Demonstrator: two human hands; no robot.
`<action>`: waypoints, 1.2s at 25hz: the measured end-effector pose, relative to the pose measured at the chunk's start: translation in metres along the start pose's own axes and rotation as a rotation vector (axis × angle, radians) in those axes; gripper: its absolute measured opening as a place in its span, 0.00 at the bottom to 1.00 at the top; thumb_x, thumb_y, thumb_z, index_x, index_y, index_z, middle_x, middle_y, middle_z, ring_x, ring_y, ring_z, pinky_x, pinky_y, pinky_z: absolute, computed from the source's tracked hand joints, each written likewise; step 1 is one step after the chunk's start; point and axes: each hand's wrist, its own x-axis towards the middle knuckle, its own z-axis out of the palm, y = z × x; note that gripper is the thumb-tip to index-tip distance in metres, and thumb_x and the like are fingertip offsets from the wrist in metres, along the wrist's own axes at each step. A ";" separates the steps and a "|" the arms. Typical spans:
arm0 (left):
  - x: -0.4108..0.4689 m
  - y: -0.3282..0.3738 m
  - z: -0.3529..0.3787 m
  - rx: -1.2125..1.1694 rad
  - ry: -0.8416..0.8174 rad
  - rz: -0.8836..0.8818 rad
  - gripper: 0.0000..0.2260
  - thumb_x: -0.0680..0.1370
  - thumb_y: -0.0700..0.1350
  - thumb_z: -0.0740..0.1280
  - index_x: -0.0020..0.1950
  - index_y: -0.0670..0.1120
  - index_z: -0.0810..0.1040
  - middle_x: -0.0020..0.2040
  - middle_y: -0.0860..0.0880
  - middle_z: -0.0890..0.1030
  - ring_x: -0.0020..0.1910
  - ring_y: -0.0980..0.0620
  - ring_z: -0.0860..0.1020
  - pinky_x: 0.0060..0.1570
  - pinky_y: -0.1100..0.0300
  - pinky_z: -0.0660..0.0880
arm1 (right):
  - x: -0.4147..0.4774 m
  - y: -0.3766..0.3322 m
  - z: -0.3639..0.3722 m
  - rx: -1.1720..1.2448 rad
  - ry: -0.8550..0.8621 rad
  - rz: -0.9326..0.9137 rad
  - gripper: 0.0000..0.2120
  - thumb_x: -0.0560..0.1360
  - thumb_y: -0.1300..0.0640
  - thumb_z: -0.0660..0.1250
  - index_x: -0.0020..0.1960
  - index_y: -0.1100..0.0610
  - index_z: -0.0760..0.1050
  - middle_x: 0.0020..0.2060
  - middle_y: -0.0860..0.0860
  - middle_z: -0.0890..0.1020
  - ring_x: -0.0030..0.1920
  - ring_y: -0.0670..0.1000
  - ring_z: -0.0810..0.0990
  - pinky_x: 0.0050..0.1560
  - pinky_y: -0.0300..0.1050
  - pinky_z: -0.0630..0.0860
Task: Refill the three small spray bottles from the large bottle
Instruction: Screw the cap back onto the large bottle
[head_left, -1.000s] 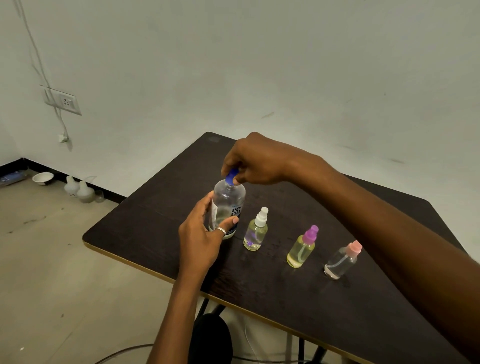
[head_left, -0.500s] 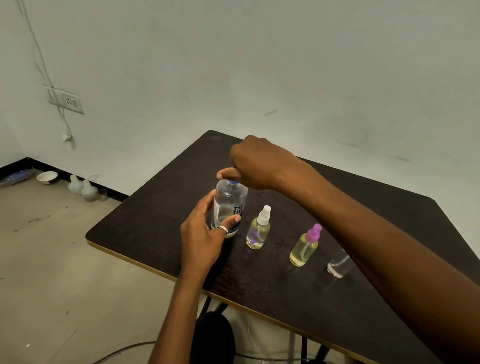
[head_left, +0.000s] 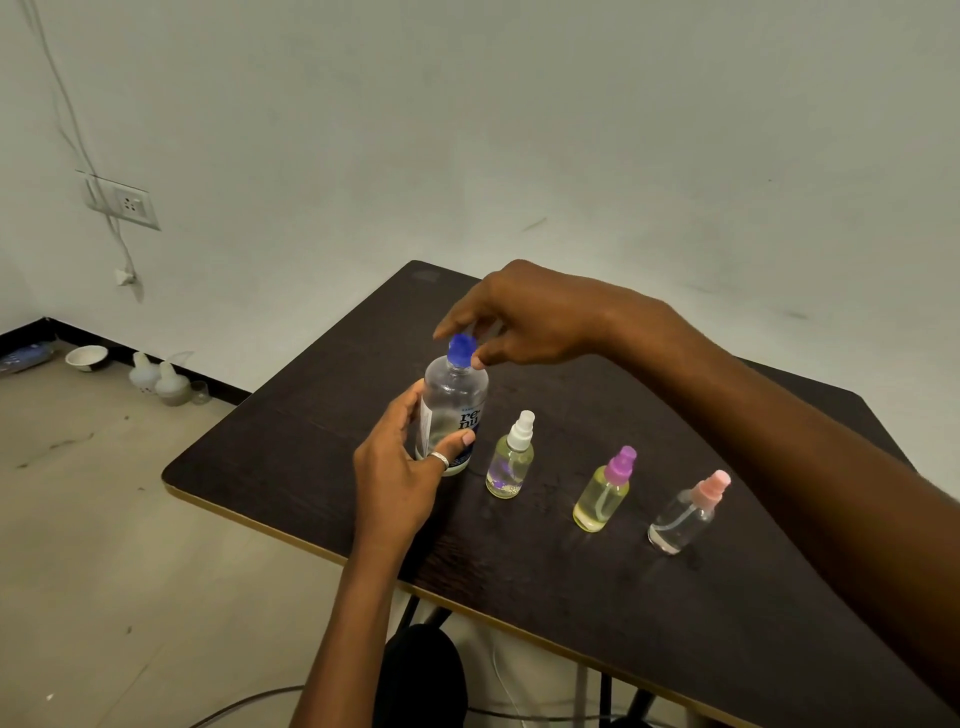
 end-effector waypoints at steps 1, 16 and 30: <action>0.000 0.000 0.000 0.009 -0.002 -0.008 0.32 0.69 0.49 0.78 0.71 0.56 0.71 0.66 0.56 0.77 0.64 0.60 0.74 0.59 0.65 0.72 | 0.002 -0.001 0.000 -0.016 -0.005 -0.023 0.19 0.75 0.60 0.71 0.65 0.51 0.78 0.60 0.47 0.81 0.55 0.45 0.81 0.58 0.42 0.76; 0.000 0.003 -0.001 0.030 0.003 0.020 0.31 0.69 0.49 0.78 0.70 0.56 0.71 0.60 0.64 0.74 0.61 0.63 0.73 0.54 0.74 0.69 | 0.018 -0.007 0.018 -0.187 0.127 0.141 0.23 0.77 0.42 0.65 0.30 0.55 0.67 0.27 0.50 0.70 0.30 0.50 0.70 0.30 0.44 0.64; 0.001 0.001 -0.001 0.010 -0.005 0.003 0.32 0.69 0.48 0.79 0.71 0.56 0.71 0.62 0.62 0.75 0.62 0.62 0.74 0.53 0.74 0.69 | -0.001 0.004 0.000 -0.037 -0.015 -0.023 0.18 0.77 0.57 0.69 0.66 0.52 0.76 0.60 0.48 0.81 0.56 0.46 0.80 0.60 0.42 0.75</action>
